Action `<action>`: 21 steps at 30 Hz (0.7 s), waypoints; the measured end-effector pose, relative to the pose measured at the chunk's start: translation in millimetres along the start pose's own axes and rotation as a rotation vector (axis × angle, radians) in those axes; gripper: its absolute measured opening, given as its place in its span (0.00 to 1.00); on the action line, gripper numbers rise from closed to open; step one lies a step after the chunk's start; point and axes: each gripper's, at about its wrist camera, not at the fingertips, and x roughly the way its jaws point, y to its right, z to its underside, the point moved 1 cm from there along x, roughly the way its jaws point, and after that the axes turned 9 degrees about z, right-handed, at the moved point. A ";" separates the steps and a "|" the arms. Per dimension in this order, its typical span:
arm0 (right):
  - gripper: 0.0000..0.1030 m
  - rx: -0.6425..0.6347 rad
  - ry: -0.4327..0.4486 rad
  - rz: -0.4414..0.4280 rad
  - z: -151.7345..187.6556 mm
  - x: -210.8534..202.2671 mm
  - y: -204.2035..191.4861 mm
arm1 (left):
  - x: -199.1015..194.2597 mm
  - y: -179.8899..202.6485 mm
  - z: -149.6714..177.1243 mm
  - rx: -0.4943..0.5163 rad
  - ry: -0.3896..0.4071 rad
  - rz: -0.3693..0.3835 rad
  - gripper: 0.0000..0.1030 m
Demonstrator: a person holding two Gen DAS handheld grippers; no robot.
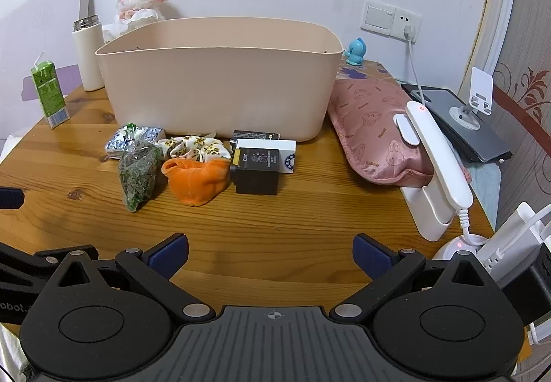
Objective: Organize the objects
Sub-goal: 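Move both grippers toward the items in front of the beige basket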
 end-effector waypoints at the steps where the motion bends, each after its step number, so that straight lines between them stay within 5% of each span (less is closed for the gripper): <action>1: 1.00 -0.003 0.002 0.003 0.1 0.0 -0.4 | 0.2 -0.2 -0.5 -0.003 0.000 0.002 1.00; 21: 1.00 -0.003 -0.008 -0.001 -5.7 11.7 1.7 | 13.9 -2.5 -7.2 -0.011 -0.029 0.002 1.00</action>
